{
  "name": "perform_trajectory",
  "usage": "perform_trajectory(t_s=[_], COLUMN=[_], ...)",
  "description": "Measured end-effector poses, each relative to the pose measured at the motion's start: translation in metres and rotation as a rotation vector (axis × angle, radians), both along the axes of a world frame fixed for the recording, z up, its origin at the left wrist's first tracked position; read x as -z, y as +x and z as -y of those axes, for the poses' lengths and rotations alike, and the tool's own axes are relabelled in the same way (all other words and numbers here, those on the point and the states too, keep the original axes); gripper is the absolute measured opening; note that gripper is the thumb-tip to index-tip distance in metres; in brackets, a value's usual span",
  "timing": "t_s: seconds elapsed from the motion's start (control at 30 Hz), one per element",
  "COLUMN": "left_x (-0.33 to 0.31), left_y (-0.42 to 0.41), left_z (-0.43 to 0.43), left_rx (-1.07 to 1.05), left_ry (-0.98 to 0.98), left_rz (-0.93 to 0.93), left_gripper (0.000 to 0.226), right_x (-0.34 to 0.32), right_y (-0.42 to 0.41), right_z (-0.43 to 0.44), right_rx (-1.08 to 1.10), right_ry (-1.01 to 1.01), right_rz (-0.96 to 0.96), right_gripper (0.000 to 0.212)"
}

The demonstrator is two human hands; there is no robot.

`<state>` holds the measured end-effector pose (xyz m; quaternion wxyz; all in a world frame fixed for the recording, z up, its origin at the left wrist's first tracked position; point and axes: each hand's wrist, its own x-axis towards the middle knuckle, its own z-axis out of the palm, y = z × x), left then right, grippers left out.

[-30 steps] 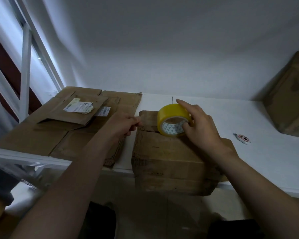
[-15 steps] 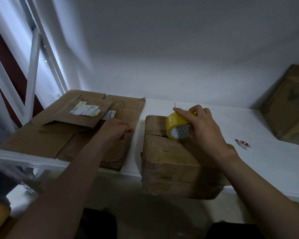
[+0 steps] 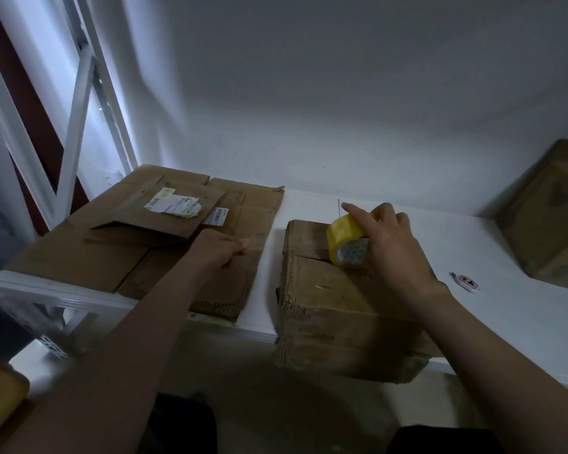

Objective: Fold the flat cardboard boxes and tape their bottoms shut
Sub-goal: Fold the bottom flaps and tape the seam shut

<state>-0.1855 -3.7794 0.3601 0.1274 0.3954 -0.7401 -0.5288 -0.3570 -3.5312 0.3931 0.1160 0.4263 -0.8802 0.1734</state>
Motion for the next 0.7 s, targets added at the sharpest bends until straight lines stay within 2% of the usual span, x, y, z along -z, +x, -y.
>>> perform_trajectory(t_s=[0.57,0.7], left_x=[0.045,0.056], left_y=[-0.013,-0.023], left_z=[-0.005,-0.025], left_rx=[-0.056,-0.02], left_ry=[0.103,0.093], left_rz=[0.04,0.02], left_gripper=[0.026,0.006], right_x=[-0.005,-0.003], right_y=[0.015,0.016], right_z=[0.005,0.008], right_rx=[0.059,0.082], right_ry=[0.126,0.134], right_rz=[-0.094,-0.103], right_gripper=[0.082,0.082])
